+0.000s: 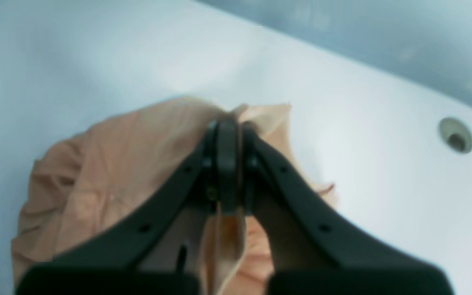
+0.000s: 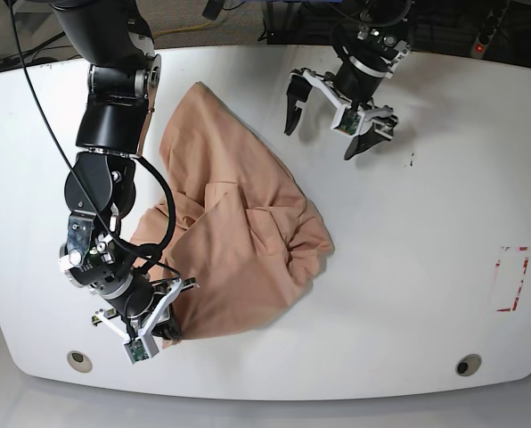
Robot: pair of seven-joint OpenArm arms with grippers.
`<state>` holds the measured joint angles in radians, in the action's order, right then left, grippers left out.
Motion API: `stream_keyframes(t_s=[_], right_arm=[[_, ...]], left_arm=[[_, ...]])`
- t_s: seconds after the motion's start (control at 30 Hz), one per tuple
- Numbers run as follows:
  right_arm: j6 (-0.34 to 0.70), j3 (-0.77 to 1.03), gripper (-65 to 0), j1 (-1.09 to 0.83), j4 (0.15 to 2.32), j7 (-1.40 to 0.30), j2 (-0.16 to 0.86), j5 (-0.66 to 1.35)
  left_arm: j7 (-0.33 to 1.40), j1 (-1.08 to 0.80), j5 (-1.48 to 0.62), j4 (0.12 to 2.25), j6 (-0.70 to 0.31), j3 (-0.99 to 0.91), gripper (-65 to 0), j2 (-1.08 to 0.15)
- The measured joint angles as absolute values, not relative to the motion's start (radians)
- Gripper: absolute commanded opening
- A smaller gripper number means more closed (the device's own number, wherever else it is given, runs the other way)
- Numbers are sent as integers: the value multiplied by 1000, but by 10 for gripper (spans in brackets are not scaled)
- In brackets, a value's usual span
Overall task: Fold the T-shirt properly
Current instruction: 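Reach the left gripper to the shirt's opposite end and grasp it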
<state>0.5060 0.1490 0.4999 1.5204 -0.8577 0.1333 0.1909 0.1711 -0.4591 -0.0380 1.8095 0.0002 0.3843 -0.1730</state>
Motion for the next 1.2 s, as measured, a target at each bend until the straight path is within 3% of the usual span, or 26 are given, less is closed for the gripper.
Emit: stream_keyframes(t_s=[0.2, 0.73, 0.97, 1.07, 1.2], right_arm=[[505, 148, -650, 525, 1524, -858, 161, 190], [506, 150, -650, 516, 1523, -858, 175, 189], [506, 151, -650, 516, 1523, -859, 183, 188], [505, 151, -650, 516, 1523, -858, 183, 189], [506, 151, -650, 511, 1523, -857, 183, 189]], left_arm=[[247, -342, -38, 1748, -1, 482, 0, -158], [242, -149, -30, 1502, -9, 723, -13, -128], [234, -84, -42, 1421, -7, 727, -174, -119], [218, -71, -50, 1404, -7, 722, -326, -120], [250, -72, -59, 1405, -19, 636, -624, -111]])
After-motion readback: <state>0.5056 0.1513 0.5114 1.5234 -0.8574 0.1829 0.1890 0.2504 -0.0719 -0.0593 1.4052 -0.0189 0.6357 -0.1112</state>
